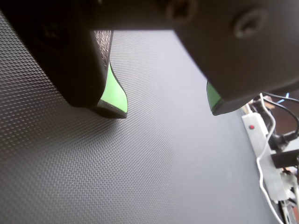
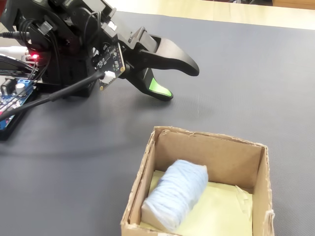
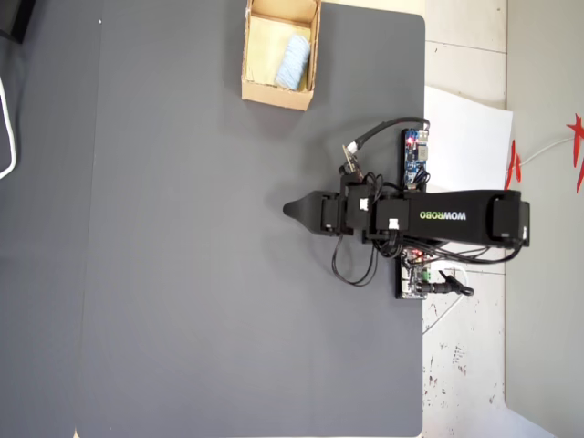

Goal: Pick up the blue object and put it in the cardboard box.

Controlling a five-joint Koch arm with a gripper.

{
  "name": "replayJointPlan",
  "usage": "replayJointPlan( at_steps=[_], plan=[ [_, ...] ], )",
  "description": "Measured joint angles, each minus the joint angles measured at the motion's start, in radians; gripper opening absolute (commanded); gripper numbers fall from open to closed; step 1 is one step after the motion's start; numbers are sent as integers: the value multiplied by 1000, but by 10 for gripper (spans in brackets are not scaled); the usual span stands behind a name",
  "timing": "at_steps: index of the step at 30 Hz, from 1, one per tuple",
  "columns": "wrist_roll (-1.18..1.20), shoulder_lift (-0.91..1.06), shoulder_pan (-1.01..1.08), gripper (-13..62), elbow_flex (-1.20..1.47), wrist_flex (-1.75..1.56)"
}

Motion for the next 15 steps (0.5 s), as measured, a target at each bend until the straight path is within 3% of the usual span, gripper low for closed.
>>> replayJointPlan(
  at_steps=[15],
  plan=[
    [0,0,6,340,0,9]
  ],
)
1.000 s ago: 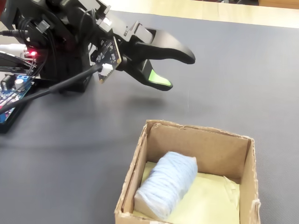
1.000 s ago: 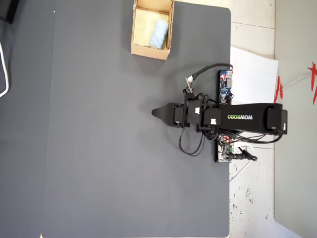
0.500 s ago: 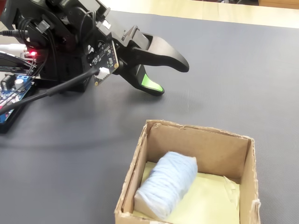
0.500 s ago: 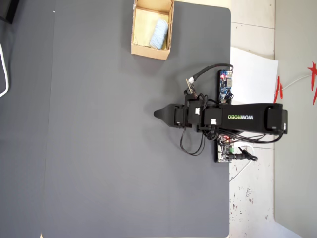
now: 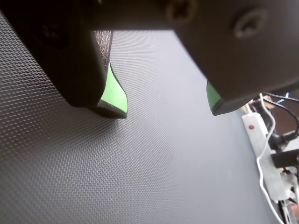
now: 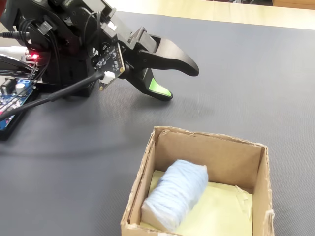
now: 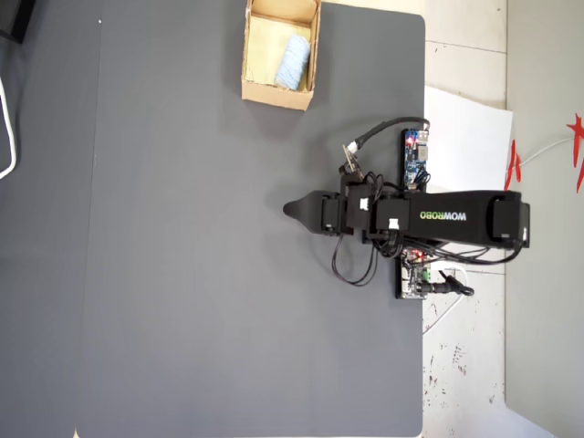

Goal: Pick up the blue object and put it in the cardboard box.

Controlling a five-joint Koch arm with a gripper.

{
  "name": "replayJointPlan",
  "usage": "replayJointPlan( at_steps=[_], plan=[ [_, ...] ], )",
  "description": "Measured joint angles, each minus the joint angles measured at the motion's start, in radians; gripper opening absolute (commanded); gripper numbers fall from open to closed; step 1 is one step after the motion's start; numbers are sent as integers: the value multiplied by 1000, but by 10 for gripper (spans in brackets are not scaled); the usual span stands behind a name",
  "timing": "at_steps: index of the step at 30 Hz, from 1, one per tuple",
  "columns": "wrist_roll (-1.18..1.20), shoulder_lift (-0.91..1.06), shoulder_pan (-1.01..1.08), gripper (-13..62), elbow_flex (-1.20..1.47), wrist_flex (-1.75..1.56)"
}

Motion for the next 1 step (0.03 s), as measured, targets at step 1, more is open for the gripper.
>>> replayJointPlan(
  at_steps=[1],
  plan=[
    [0,0,0,340,0,0]
  ],
)
